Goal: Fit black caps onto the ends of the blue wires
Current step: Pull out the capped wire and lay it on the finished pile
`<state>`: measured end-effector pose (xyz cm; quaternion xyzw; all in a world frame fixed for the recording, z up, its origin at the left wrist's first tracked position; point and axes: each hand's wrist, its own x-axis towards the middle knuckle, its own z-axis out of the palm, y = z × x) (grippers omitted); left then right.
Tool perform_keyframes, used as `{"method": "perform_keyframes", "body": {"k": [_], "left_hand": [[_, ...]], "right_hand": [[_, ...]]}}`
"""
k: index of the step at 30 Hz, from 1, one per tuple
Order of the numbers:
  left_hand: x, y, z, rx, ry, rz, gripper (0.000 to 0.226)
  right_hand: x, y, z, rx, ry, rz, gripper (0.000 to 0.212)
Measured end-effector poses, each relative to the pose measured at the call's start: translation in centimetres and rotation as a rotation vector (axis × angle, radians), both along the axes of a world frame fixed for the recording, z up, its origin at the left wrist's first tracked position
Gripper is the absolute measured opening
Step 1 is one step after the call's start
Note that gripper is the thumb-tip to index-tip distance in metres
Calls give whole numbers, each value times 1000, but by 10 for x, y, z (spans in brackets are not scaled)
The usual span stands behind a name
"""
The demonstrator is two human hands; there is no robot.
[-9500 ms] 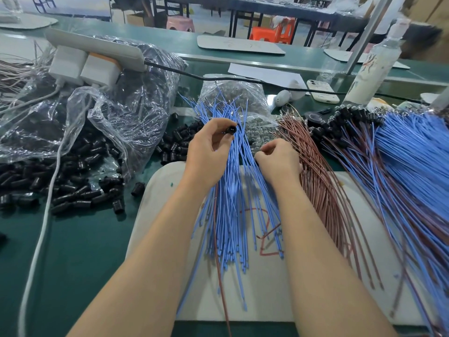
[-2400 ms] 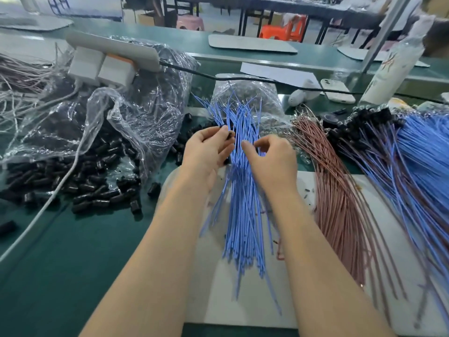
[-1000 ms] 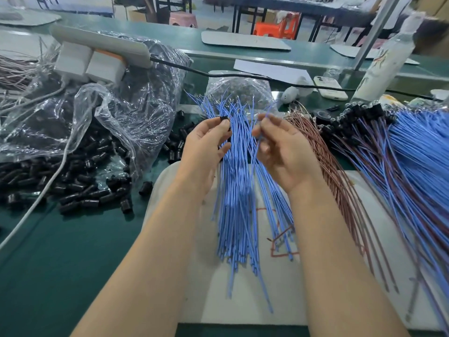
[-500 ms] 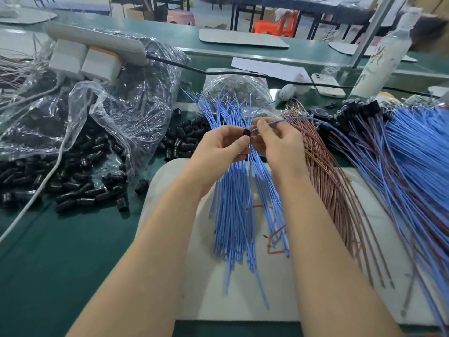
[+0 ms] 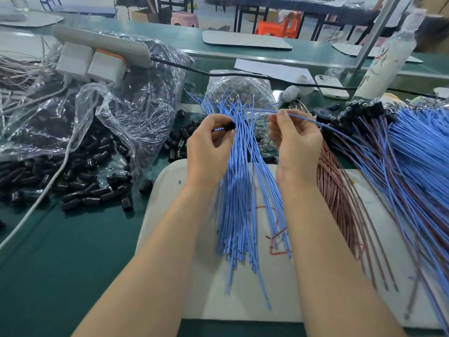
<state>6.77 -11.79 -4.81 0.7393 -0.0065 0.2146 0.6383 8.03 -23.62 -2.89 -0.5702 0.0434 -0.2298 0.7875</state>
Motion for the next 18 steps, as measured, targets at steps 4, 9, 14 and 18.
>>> {"method": "perform_keyframes", "body": {"k": [4,9,14,18], "left_hand": [[1,1,0,-54,12,-3,18],[4,2,-4,-77,18,-16,20],[6,3,-5,-93,14,-14,21],[6,2,-5,-55,5,-15,23]], "right_hand": [[-5,6,3,-152,-43,20,18],[-11,10,6,-312,-132,-51,16],[-12,10,4,-429,-187,-114,11],[-13,12,2,-524,-226,-155,15]]}}
